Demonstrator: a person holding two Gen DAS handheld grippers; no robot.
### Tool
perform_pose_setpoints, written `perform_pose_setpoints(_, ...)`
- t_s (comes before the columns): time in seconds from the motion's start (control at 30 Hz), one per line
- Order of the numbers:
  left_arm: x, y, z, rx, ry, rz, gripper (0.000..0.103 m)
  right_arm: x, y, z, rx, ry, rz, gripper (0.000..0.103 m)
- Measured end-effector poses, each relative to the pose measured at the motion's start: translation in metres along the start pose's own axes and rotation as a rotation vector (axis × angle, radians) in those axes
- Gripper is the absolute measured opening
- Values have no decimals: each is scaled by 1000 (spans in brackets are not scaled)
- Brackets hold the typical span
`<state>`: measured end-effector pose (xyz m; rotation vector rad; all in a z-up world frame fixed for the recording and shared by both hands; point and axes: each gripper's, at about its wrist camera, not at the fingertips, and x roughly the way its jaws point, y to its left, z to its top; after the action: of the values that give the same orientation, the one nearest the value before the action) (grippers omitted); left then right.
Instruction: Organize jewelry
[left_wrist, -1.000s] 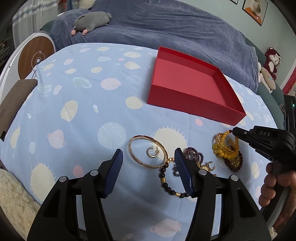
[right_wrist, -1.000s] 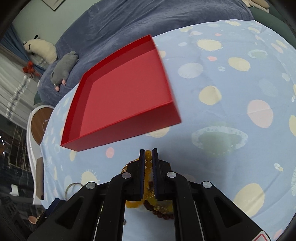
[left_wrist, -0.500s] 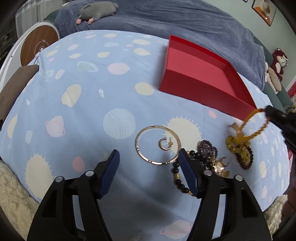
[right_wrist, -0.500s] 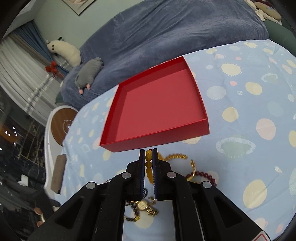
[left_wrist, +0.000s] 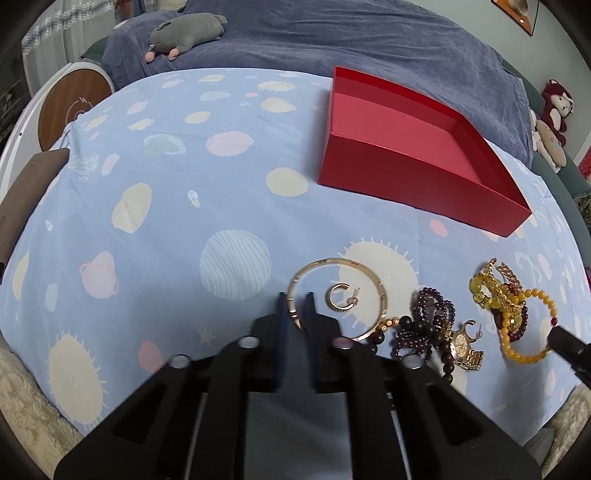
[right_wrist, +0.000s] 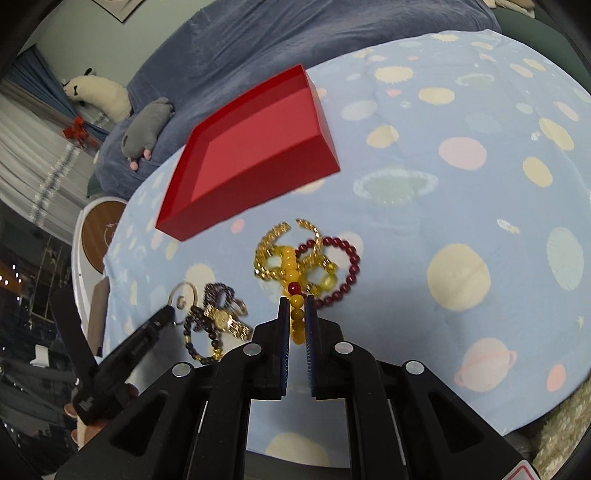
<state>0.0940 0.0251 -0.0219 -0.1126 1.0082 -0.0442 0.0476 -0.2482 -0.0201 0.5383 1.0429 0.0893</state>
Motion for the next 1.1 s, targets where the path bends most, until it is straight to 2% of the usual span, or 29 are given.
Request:
perform_pose_setpoints(0.3,-4,-6,1,9,-4,-23,3,3,3,-4,-52,3,-54,15)
perform_pose_setpoints(0.5,-14,-5,6,-8,-20,-59,3,3,6,2,-51,-7,-33,20)
perform_pose_setpoints(0.63,-22,-5,7,-22,-33,-79,3,16,11,6,-57,32,4,20)
perform_pose_setpoints(0.87,-33,-6,9,-25,-48,-115,3,32,0,16,42,25,34,20)
perform_pose_setpoints(1.0,-26,-4,8,-29,-32,-107,3,39,-7,22,109,31,63,21)
perform_pose_setpoints(1.1,-24,-3,6,-37,-23,-102,3,43,-9,24,145,37,74,26)
